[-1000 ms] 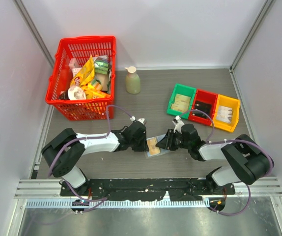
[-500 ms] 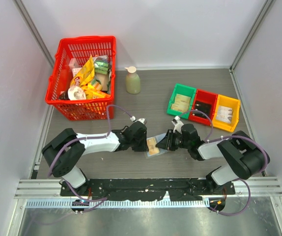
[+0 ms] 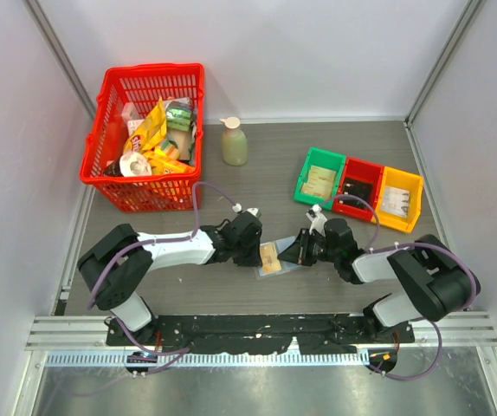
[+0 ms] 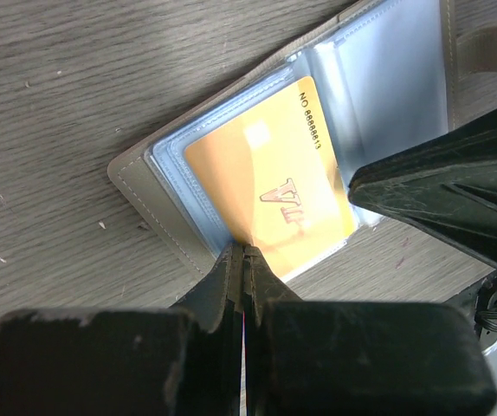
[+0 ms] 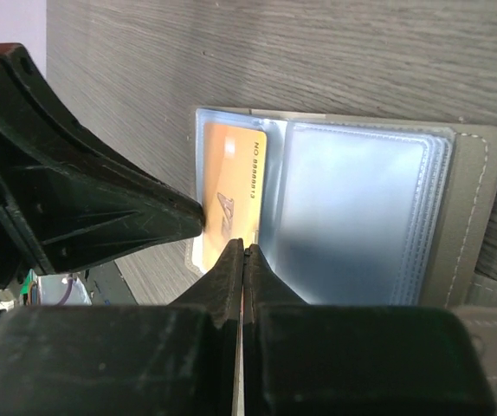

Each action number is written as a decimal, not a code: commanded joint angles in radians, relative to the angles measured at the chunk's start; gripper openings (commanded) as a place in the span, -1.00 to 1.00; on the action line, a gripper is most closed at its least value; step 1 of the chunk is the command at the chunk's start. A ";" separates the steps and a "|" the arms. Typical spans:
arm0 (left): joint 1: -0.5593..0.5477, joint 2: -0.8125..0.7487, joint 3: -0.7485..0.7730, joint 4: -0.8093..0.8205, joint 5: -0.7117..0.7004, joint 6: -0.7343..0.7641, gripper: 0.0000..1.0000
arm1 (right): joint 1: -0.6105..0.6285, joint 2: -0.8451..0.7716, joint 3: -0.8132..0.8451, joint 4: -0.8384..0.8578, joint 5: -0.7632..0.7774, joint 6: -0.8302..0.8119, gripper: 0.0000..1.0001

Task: Take the credit cards out of the card holder
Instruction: Remove the credit card from the card holder.

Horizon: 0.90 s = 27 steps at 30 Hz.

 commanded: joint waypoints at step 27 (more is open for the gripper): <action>-0.004 0.045 -0.025 -0.066 -0.042 0.027 -1.00 | -0.005 0.087 0.053 0.074 -0.111 -0.013 -0.27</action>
